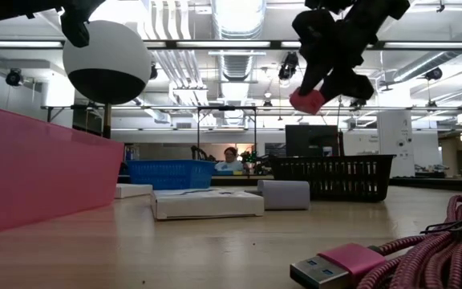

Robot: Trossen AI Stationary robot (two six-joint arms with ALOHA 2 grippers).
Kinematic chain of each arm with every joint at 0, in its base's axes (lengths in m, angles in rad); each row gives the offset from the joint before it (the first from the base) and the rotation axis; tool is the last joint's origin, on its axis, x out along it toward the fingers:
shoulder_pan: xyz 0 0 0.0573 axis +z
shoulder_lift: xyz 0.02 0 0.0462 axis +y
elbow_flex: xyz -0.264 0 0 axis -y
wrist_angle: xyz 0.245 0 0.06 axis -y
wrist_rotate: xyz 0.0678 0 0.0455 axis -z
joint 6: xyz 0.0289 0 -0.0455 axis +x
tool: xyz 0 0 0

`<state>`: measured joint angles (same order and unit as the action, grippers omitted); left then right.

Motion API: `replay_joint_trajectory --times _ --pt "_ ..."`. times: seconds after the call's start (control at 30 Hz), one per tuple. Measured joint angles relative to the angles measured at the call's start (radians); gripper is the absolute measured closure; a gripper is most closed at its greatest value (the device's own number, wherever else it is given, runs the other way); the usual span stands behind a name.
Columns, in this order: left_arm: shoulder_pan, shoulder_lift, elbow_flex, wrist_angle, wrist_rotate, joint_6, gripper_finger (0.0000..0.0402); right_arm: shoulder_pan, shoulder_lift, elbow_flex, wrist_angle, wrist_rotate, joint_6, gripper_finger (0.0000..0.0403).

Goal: Pick and place items into bin
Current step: Put the pink charger adapter into the black bin

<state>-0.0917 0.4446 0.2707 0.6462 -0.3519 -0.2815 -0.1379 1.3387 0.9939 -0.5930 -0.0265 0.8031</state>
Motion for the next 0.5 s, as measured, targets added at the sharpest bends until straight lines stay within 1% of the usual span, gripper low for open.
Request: replay_joint_trajectory --times 0.2,0.5 --pt "0.000 -0.001 -0.002 -0.001 0.000 0.000 0.0205 0.060 0.074 0.000 0.000 0.000 -0.051 0.0266" --pt "0.000 -0.001 -0.003 -0.001 0.000 0.000 0.0205 0.075 0.186 0.000 -0.001 -0.010 -0.111 0.0266"
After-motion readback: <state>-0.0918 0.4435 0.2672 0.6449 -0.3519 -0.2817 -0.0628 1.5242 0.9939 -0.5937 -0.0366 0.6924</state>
